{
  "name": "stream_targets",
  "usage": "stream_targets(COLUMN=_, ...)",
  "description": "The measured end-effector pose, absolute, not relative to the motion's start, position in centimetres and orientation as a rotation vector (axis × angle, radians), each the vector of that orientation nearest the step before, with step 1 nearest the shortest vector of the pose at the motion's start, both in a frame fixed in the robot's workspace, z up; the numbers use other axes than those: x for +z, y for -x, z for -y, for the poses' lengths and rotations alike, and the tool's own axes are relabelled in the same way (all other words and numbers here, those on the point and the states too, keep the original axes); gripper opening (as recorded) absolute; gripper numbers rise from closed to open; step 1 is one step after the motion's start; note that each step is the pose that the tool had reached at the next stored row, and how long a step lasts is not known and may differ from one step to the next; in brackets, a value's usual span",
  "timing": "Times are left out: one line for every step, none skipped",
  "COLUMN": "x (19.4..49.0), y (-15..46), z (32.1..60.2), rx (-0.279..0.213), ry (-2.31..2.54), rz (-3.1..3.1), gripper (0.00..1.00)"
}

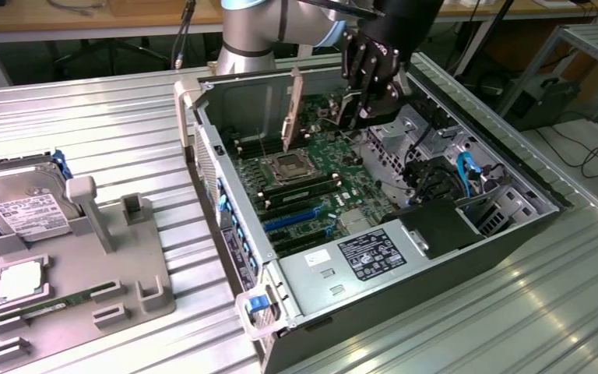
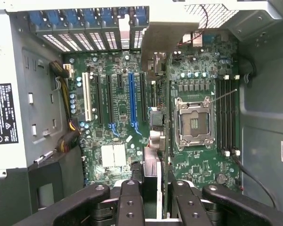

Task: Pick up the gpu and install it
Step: 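Insert the gpu into the slot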

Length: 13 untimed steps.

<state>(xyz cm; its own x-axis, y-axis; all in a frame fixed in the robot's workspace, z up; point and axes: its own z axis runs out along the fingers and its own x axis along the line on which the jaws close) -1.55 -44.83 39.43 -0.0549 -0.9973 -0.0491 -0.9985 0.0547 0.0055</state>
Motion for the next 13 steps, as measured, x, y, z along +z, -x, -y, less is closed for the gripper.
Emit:
stream_targets(x=39.41, y=1.6, z=44.84, rx=0.059, ry=2.138, rz=-2.257, gripper=0.28)
stream_targets(x=39.4, y=1.68, z=44.85, rx=0.059, ry=2.139, rz=-2.257, gripper=0.28)
stream_targets(x=39.39, y=1.74, z=44.85, rx=0.059, ry=2.14, rz=-2.256, gripper=0.28)
stream_targets(x=39.37, y=1.81, z=44.85, rx=0.059, ry=2.14, rz=-2.255, gripper=0.28)
stream_targets(x=39.35, y=1.87, z=44.85, rx=0.059, ry=2.141, rz=-2.255, gripper=0.28)
stream_targets(x=39.28, y=1.94, z=44.85, rx=0.059, ry=2.142, rz=-2.253, gripper=0.28)
stream_targets(x=39.18, y=1.97, z=44.85, rx=0.059, ry=2.143, rz=-2.253, gripper=0.28)
stream_targets(x=39.1, y=1.99, z=44.85, rx=0.059, ry=2.143, rz=-2.252, gripper=0.28)
stream_targets(x=38.96, y=2.01, z=44.85, rx=0.059, ry=2.144, rz=-2.252, gripper=0.28)
stream_targets(x=38.86, y=2.02, z=44.85, rx=0.059, ry=2.144, rz=-2.251, gripper=0.28)
stream_targets(x=38.76, y=2.04, z=44.85, rx=0.059, ry=2.144, rz=-2.251, gripper=0.28)
stream_targets(x=38.67, y=2.06, z=44.85, rx=0.059, ry=2.145, rz=-2.251, gripper=0.28)
stream_targets(x=38.56, y=2.1, z=44.85, rx=0.059, ry=2.145, rz=-2.25, gripper=0.28)
